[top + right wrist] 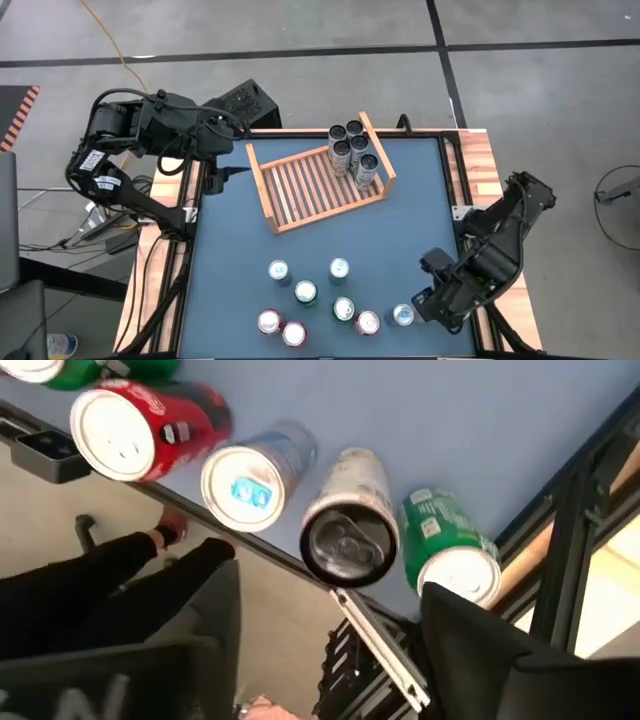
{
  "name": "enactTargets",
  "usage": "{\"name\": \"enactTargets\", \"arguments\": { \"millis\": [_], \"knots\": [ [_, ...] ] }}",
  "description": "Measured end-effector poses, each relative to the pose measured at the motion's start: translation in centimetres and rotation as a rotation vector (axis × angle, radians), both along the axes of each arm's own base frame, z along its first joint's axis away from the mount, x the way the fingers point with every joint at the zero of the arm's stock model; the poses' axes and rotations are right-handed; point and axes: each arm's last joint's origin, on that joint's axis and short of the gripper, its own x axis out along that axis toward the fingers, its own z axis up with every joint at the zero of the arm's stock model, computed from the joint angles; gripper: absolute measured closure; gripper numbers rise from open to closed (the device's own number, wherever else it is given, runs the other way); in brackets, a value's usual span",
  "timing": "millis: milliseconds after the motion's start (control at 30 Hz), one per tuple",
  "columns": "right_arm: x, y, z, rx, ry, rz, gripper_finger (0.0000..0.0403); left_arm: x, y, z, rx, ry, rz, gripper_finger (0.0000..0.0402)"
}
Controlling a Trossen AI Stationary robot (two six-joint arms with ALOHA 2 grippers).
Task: Place canned beverage on shelf
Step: Put the white-yellow soda can on the shelf aligned with the other white-yellow soda cans
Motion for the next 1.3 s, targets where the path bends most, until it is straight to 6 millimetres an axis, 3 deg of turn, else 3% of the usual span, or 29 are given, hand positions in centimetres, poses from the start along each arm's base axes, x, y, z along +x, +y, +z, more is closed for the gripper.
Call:
{"name": "enactTargets", "arguments": {
  "millis": [267,600,1300],
  "knots": [
    [-0.6,1.1,-0.4,0.0,0.037,-0.099,0.0109,-0.1,-0.1,-0.2,-0.016,0.027,-0.021,0.0083],
    [2.1,3.8,-3.9,-0.024,0.106,-0.047,0.0108,-0.2,-0.1,-0.3,-0.008,0.041,-0.028,0.0083],
    [2.2,3.2,-6.7,-0.097,0.201,-0.045,0.0107,-0.2,-0.1,-0.3,0.021,0.044,-0.048,0.0083]
  ]
}}
